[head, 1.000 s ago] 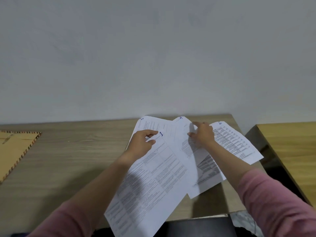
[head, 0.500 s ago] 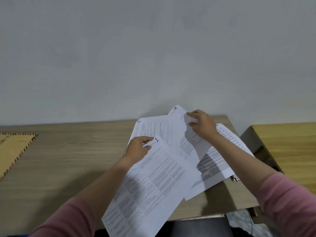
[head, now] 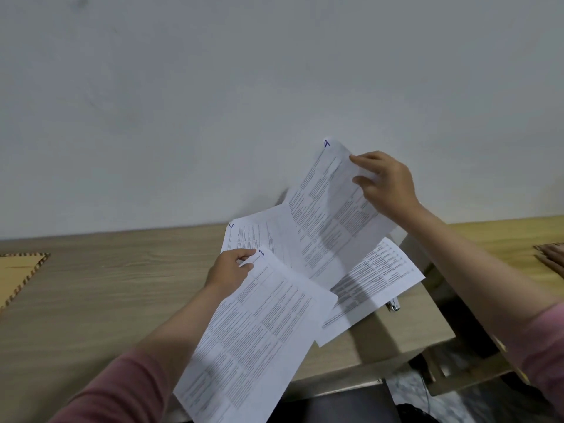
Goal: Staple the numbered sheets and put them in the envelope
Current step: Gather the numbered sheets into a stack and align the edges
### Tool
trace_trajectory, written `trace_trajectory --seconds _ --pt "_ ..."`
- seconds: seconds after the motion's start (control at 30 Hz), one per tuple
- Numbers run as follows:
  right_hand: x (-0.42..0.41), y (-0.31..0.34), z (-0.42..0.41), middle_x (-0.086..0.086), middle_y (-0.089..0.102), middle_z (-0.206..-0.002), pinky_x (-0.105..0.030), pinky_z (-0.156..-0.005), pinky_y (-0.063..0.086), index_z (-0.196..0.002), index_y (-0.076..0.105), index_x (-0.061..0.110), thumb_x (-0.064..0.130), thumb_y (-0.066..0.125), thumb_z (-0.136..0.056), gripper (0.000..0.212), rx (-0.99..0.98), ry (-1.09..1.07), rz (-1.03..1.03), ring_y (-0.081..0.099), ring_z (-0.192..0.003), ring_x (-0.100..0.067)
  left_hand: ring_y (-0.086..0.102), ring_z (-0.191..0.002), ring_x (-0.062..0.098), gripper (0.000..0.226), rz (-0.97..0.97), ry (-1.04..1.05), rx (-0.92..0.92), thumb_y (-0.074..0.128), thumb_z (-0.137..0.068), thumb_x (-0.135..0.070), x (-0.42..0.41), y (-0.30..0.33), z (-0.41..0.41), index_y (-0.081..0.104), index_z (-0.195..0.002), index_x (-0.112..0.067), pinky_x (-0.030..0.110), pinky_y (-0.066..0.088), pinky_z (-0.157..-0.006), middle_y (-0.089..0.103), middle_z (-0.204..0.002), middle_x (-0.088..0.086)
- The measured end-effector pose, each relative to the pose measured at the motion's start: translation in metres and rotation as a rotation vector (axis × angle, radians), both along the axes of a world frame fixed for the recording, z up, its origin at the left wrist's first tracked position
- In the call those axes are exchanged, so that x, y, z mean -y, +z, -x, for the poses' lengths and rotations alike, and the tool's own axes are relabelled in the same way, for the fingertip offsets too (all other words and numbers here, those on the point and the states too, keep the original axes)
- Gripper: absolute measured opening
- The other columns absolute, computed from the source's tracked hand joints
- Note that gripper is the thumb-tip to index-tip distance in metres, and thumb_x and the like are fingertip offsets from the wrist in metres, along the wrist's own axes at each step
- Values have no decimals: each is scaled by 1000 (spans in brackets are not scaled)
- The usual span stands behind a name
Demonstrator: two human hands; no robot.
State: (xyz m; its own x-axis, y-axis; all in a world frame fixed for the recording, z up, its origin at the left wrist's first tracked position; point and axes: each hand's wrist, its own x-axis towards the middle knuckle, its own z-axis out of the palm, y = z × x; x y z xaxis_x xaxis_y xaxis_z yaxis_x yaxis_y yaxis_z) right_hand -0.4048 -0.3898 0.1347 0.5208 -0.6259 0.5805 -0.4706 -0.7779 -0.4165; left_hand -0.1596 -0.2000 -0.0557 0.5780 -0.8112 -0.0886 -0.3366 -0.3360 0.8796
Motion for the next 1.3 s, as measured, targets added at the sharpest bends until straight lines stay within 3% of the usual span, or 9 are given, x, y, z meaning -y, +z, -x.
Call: trace_trajectory --seconds 0.13,0.23,0.33,0.47,0.67,0.87,1.1,1.23,1.3 --pt "-15 31 10 -3 67 -113 -32 -80 49 -116 66 14 6 68 -80 38 44 11 81 62 -101 -22 61 -98 11 49 67 -4 -18 71 -81 -9 0 26 6 64 -83 -58 34 47 -97 66 -101 -17" --pt "-27 49 17 -4 67 -112 -35 -77 51 -116 66 14 5 68 -79 38 64 12 137 62 -100 -23 55 -82 8 39 154 -50 -56 67 -83 -2 -3 59 19 69 -103 -35 31 46 -96 63 -99 -13" --pt "-40 61 24 -5 67 -113 -36 -77 52 -116 66 13 4 68 -79 38 75 10 173 63 -100 -24 49 -73 10 39 253 -136 -57 68 -82 0 -10 95 31 70 -97 -36 21 47 -79 67 -99 -7" --pt "-57 70 30 -3 67 -111 -33 -79 51 -114 67 14 4 70 -78 38 102 29 170 63 -99 -21 53 -70 9 36 384 -214 -140 69 -80 5 -25 142 44 73 -97 -27 20 47 -73 69 -78 -12" --pt "-82 73 30 7 65 -104 -7 -76 38 -112 68 16 2 72 -75 40 238 158 -138 57 -94 -3 58 -61 4 36 523 -215 -169 68 -81 7 -36 189 53 69 -109 -15 17 53 -71 69 -86 2" --pt "-110 50 21 5 68 -98 -6 -71 43 -109 67 17 0 72 -77 37 368 293 -383 58 -75 11 54 -67 14 37 567 -149 -103 69 -82 1 -37 200 62 70 -105 -27 23 55 -72 69 -97 -9" --pt "-130 10 2 -1 69 -92 -6 -59 44 -110 68 4 -1 77 -70 41 403 313 -580 58 -59 10 45 -66 8 35 577 -38 -22 67 -83 -2 -39 188 69 69 -100 -32 12 48 -66 68 -107 -7" --pt "-131 -2 -6 20 65 -59 -5 -52 41 -107 69 13 -1 77 -71 40 365 303 -631 55 -50 6 44 -64 10 34 548 12 5 68 -83 -3 -38 172 62 70 -98 -33 20 47 -70 65 -113 -2" --pt "-129 -8 -10 22 68 -64 -9 -56 44 -102 71 18 0 78 -69 38 351 306 -651 56 -53 4 43 -61 10 35 536 26 -15 68 -83 -4 -37 165 59 70 -98 -35 20 47 -68 66 -110 -3"
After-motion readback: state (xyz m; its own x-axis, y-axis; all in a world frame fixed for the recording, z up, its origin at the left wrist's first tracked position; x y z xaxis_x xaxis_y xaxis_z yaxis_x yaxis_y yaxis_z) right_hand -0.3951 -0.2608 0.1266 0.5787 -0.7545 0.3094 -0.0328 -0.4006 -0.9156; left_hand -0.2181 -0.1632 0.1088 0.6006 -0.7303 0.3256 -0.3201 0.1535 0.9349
